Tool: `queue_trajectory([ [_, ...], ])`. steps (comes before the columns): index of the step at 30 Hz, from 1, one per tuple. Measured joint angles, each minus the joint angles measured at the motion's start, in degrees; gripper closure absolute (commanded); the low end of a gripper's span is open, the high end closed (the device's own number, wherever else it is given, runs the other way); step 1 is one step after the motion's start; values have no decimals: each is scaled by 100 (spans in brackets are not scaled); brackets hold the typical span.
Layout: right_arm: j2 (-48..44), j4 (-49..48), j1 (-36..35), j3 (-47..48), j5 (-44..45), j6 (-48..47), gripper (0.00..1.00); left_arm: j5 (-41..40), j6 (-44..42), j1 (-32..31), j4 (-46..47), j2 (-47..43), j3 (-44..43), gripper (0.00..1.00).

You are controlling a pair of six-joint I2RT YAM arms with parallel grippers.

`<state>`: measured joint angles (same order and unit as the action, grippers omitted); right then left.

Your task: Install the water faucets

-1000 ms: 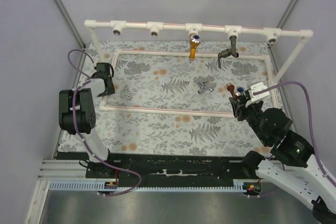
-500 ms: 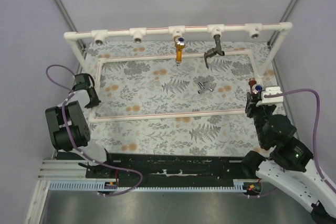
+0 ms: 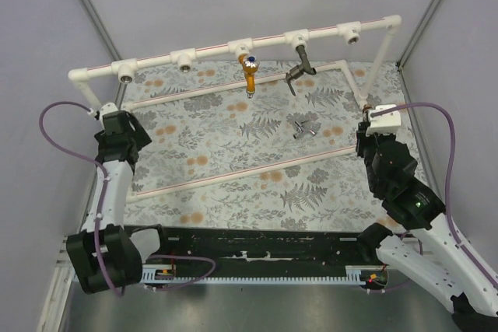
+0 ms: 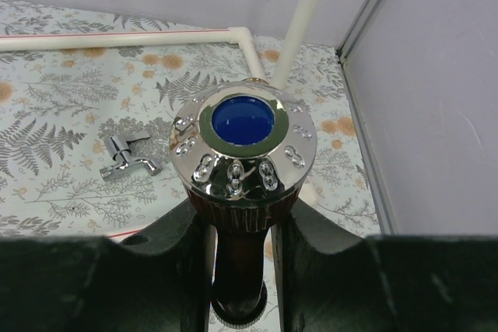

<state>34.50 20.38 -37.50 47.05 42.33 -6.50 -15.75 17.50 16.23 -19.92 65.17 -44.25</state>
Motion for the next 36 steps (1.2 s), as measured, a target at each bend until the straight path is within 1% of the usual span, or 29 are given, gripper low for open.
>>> queue_trajectory([
  [2, 190, -11, 236, 138, -240, 57, 100, 0, -2, -459, -232, -269, -168, 18],
  [5, 409, -9, 518, 254, -675, 190, 100, -22, -11, -992, -885, -809, -452, 18],
  [8, 568, 7, 1001, 306, -1123, 352, 100, -55, -142, -1847, -1443, -1464, -833, 19],
  [10, 649, 28, 1215, 313, -1412, 437, 100, -13, -389, -2321, -1751, -1888, -1311, 19],
  [11, 680, 33, 1296, 317, -1528, 455, 100, 22, -542, -2490, -1891, -2000, -1641, 16],
  [13, 785, 66, 1497, 363, -1794, 485, 100, 107, -901, -2702, -2140, -2000, -2509, 13],
  [17, 975, 66, 1971, 433, -2264, 505, 100, 588, -1690, -2924, -2428, -1436, -4323, 14],
  [20, 1047, 20, 2448, 448, -2730, 535, 100, 966, -2192, -3128, -2531, -765, -5281, 12],
  [23, 1075, -122, 3018, 448, -3300, 603, 100, 1257, -2820, -3423, -2588, 76, -6028, 9],
  [26, 1086, -452, 3407, 435, -3805, 715, 100, 1403, -3560, -3775, -2627, 852, -6485, 5],
  [28, 1106, -846, 3600, 367, -4186, 811, 100, 1530, -4085, -3936, -2621, 1318, -6566, 3],
  [31, 1198, -1410, 3866, 232, -4704, 1005, 100, 1786, -4833, -4035, -2634, 1808, -6566, 4],
  [32, 1263, -1613, 3969, 188, -4883, 1082, 100, 1845, -5053, -4046, -2627, 1921, -6566, 5],
  [34, 1386, -1862, 4092, 160, -5117, 1191, 100, 1888, -5447, -4048, -2616, 2085, -6566, 10],
  [36, 1458, -2002, 4133, 160, -5292, 1213, 100, 1862, -5796, -4048, -2531, 2214, -6566, 20],
])
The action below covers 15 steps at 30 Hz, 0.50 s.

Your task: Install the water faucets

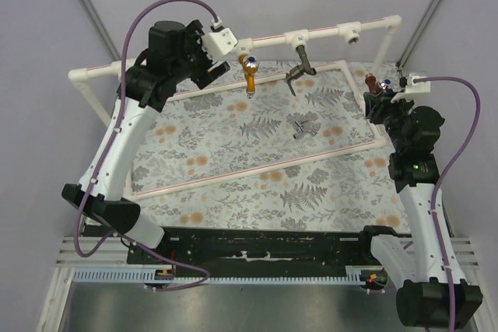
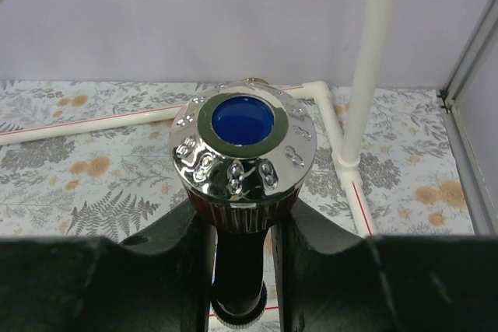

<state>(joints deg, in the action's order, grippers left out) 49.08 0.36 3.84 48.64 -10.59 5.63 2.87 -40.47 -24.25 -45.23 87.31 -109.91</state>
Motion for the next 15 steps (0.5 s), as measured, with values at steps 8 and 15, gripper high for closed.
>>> queue_trajectory([
  [8, 13, -796, 2, -109, -503, -282, 100, -278, -737, 0, 590, 404, 103, 84],
  [15, 273, -2321, 4, -636, -634, -713, 100, -431, -1329, -107, 601, 321, 247, 98],
])
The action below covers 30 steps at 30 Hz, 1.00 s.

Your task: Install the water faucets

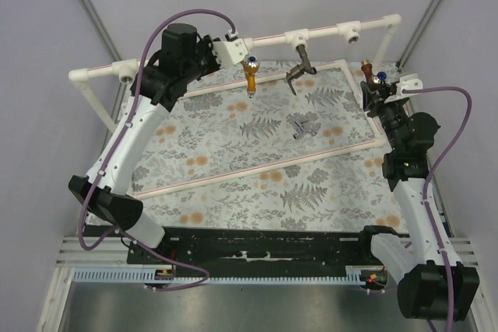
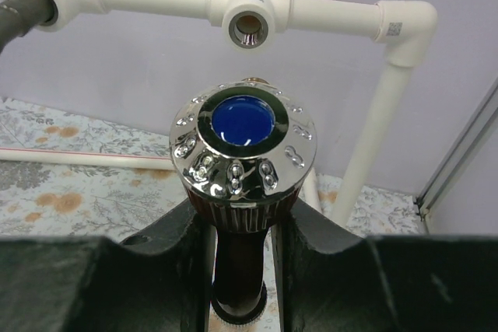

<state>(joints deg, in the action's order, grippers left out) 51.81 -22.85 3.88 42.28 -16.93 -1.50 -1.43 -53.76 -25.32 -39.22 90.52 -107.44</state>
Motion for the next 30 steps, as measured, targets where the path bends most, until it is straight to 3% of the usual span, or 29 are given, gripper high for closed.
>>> queue_trajectory([
  [14, 509, -1088, -52, -48, -957, -1169, 100, -190, 138, -68, -85, -1397, 1255, 98],
  [30, 627, -723, -820, 96, -949, -3703, 100, 164, 396, -15, 66, -2201, 1956, 98],
])
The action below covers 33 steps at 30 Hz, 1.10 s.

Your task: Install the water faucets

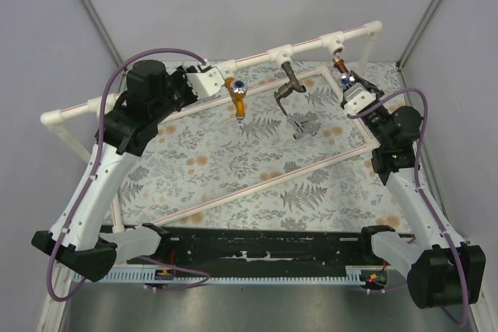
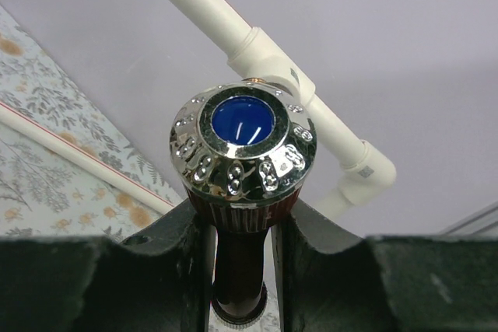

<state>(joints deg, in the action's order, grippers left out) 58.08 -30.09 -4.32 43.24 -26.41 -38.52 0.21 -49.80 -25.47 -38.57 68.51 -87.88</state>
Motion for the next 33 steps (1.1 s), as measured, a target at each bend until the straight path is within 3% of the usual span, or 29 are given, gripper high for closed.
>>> queue_trajectory([
  [7, 247, -337, -9, 0, 310, -542, 100, 37, 66, 0, 66, -107, 109, 98],
  [22, 964, -1274, -52, -2, 455, -699, 100, 87, 70, 4, 125, -103, 129, 98],
  [33, 901, -800, -247, 76, 765, -1906, 100, 109, 68, 22, 122, -101, 129, 98],
])
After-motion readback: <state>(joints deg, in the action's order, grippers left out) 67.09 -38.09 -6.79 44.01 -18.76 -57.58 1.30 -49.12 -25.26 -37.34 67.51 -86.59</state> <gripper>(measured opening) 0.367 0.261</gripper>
